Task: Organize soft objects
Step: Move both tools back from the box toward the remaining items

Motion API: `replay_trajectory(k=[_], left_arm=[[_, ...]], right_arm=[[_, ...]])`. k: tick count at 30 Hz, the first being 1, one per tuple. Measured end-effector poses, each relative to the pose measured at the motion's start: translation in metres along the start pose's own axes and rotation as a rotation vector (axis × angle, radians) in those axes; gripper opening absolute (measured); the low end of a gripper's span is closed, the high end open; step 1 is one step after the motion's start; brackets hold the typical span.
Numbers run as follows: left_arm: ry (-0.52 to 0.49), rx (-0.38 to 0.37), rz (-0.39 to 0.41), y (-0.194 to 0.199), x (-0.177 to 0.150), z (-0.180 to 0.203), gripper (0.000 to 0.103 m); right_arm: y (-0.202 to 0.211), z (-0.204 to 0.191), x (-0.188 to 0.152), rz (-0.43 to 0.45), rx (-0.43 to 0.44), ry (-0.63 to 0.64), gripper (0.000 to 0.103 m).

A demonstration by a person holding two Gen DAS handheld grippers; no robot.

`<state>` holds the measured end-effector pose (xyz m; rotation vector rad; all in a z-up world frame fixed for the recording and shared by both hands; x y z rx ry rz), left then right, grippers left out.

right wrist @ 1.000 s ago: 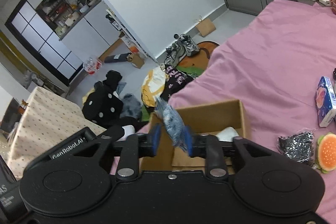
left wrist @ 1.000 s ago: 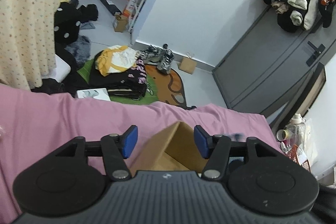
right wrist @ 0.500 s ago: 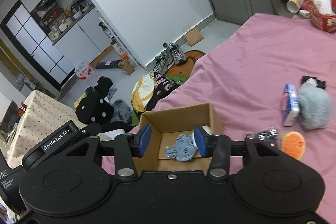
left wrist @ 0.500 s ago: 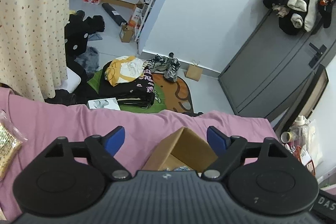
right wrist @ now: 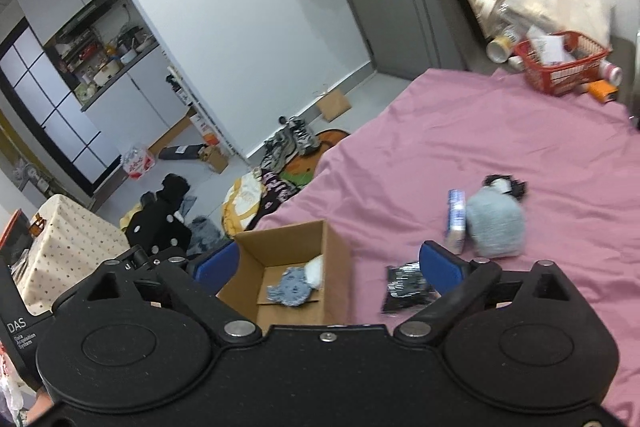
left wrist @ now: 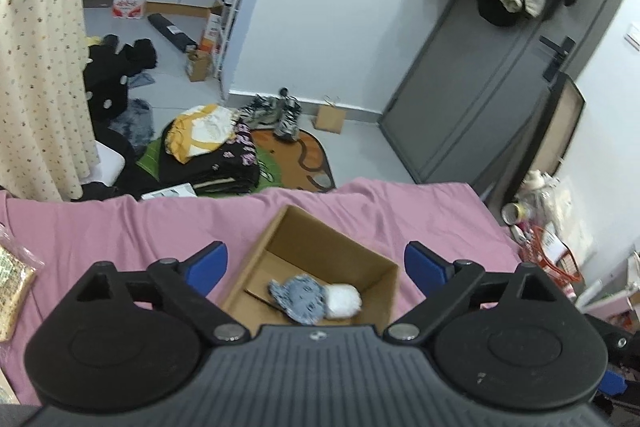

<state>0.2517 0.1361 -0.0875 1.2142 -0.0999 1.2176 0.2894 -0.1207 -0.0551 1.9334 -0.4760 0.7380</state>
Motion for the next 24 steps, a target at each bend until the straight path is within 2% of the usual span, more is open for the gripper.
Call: replay_trajectory(k=[2, 6, 11, 24], left_arm=[[-0.012, -0.011, -0.004, 0.005, -0.003, 0.006, 0.095], [-0.062, -0.026, 0.004, 0.016, -0.010, 0.020, 0.095], [-0.108, -0.070, -0.038, 0.020, -0.025, 0.036, 0.095], [-0.232, -0.058, -0.061, 0.017, -0.061, 0.072, 0.095]], right_arm=[[0.009, 0.008, 0.002, 0.008, -0.015, -0.004, 0.103], [0.024, 0.020, 0.005, 0.020, -0.032, -0.008, 0.103], [0.035, 0.034, 0.002, 0.016, -0.040, -0.014, 0.103], [0.045, 0.083, -0.015, 0.002, -0.083, -0.094, 0.103]])
Point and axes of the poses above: each gripper's, at about its wrist camera, not at the fingertips, and y roughly against the way its jaws point, z to its right, x to its top, the point moved 5 cm from there along -y, roughly the way its jaws point, and after that the axes turned 5 degrees about y, right-handed, at the moved point
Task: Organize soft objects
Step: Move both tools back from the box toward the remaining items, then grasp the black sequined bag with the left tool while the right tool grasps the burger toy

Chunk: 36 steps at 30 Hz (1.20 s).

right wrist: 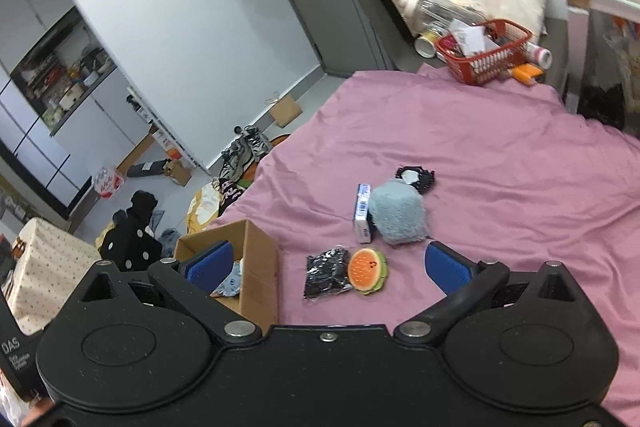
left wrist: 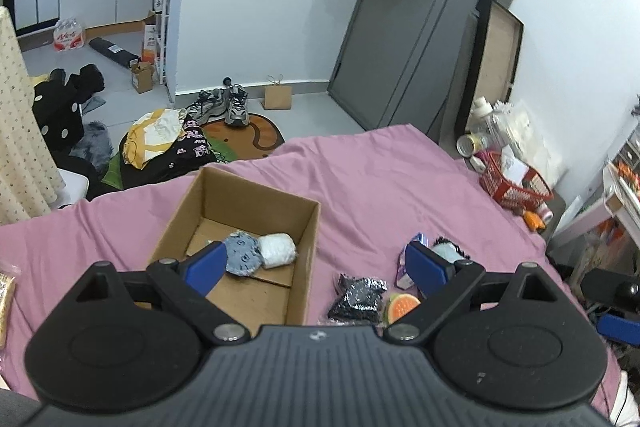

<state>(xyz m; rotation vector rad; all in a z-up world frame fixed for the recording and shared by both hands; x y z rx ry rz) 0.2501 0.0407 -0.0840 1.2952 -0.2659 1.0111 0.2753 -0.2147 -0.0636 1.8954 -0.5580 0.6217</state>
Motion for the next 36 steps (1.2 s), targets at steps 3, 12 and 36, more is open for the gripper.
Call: replay_trajectory(k=[3, 12, 36], left_arm=[[-0.029, 0.003, -0.007, -0.004, -0.008, 0.009, 0.095], [-0.074, -0.005, -0.037, -0.022, -0.023, 0.035, 0.095], [-0.158, 0.083, -0.108, -0.103, -0.079, 0.089, 0.065]], right_arm=[[-0.006, 0.011, -0.003, 0.003, -0.005, -0.011, 0.103], [-0.032, 0.037, -0.011, 0.021, -0.007, -0.001, 0.103], [-0.138, 0.098, -0.046, -0.216, 0.249, -0.323, 0.069]])
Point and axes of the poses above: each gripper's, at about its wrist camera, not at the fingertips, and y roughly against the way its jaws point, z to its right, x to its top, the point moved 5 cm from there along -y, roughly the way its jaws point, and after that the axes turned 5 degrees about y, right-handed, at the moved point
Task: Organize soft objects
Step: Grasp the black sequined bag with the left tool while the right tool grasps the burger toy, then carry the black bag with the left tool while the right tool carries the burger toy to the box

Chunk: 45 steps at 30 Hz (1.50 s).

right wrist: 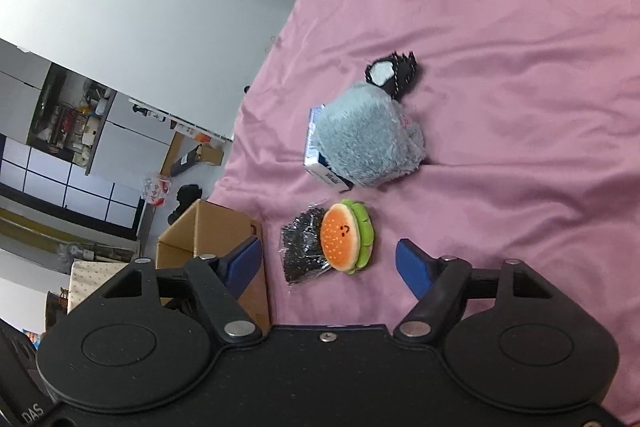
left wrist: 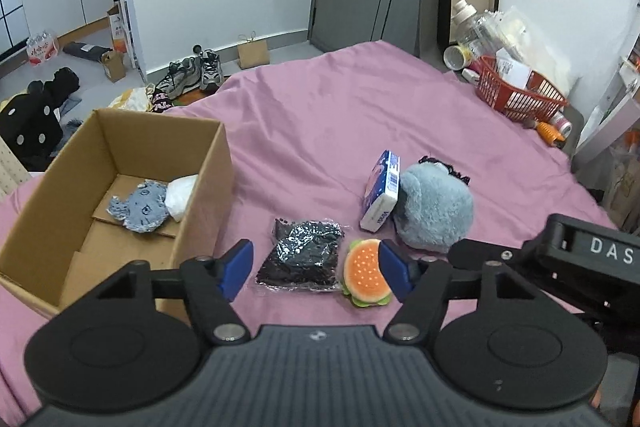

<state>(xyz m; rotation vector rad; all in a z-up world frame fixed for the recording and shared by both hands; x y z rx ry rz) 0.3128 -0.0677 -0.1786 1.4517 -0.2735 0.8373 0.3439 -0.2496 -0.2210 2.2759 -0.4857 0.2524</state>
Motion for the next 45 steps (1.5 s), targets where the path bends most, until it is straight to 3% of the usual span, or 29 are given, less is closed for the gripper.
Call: replay_trajectory(k=[3, 14, 32, 34, 36, 39, 45], left_arm=[[0.010, 0.013, -0.005, -0.012, -0.004, 0.003, 0.062], [0.027, 0.056, 0.009, -0.049, -0.007, 0.003, 0.060], [0.013, 0.088, -0.090, -0.098, -0.022, -0.008, 0.064], [0.017, 0.080, -0.090, -0.097, -0.023, -0.009, 0.063], [0.024, 0.067, -0.091, -0.095, -0.022, -0.010, 0.056], [0.057, 0.046, -0.102, -0.089, -0.020, -0.013, 0.043], [0.072, 0.017, -0.090, -0.067, -0.018, -0.016, 0.032]], right_arm=[[-0.012, 0.011, 0.001, -0.026, 0.002, -0.044, 0.061], [-0.043, 0.027, 0.010, -0.092, 0.051, -0.111, 0.061], [-0.071, 0.037, 0.009, -0.164, 0.067, -0.111, 0.056], [-0.072, 0.036, 0.007, -0.168, 0.055, -0.091, 0.047], [-0.075, 0.034, 0.005, -0.181, 0.050, -0.082, 0.023], [-0.072, 0.035, 0.004, -0.192, 0.049, -0.077, 0.018], [-0.051, 0.032, 0.004, -0.140, 0.025, -0.037, 0.016]])
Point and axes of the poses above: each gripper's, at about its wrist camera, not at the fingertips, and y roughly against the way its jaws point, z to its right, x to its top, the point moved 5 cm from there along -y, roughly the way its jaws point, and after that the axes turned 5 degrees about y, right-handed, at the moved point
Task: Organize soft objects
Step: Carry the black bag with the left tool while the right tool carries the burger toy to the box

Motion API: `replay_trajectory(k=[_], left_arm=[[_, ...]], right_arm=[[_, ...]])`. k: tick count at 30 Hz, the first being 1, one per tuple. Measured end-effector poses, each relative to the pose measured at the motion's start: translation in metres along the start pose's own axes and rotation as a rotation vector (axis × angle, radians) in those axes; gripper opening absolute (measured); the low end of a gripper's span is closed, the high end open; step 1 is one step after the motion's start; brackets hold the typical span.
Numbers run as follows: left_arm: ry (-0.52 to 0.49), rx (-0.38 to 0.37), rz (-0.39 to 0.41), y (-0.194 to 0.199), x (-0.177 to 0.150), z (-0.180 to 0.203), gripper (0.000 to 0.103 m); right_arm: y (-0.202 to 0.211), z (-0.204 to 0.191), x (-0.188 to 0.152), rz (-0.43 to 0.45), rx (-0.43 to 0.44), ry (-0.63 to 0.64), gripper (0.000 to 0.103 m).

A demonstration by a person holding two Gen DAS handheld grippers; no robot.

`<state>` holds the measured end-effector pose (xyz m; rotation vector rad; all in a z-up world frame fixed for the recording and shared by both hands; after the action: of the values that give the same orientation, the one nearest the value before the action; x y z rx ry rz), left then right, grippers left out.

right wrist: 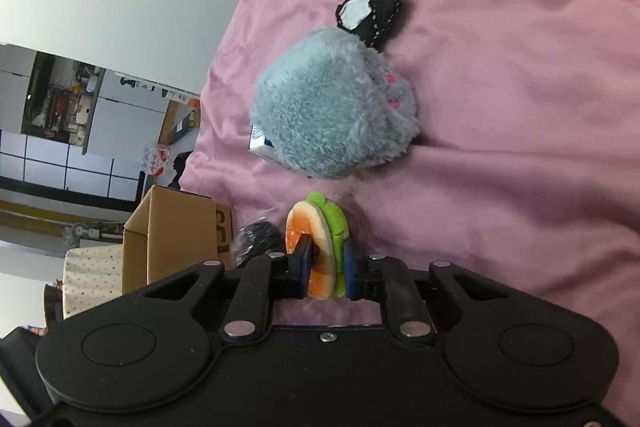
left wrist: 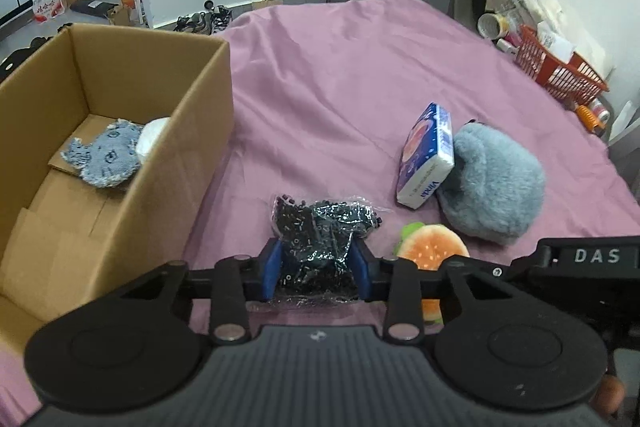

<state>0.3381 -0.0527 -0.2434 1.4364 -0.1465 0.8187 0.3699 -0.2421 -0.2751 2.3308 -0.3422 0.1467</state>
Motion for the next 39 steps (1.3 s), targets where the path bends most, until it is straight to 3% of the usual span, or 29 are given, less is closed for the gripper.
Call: replay_trajectory(k=[10, 19, 39], left_arm=[[0.005, -0.084, 0.074, 0.056, 0.013, -0.005, 0.031], [0.020, -0.138, 0.138, 0.100, 0.023, -0.019, 0.031], [0.165, -0.208, 0.207, 0.144, 0.047, -0.081, 0.031]], right_arm=[[0.029, -0.023, -0.014, 0.064, -0.015, 0.076, 0.016], [0.061, -0.053, -0.016, 0.183, -0.103, 0.176, 0.016], [0.067, -0.132, -0.044, 0.254, -0.069, 0.244, 0.016]])
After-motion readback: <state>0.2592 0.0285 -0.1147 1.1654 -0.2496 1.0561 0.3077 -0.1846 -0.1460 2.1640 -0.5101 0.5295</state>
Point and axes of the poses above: each gripper's, at about its wrist camera, not at the fingertips, and y roughly against the way its jaws point, z to its right, x to its top, the point moved 5 cm from there along -y, roughly the way its jaws point, and after that the axes turned 5 degrees about y, right-handed, at the moved point
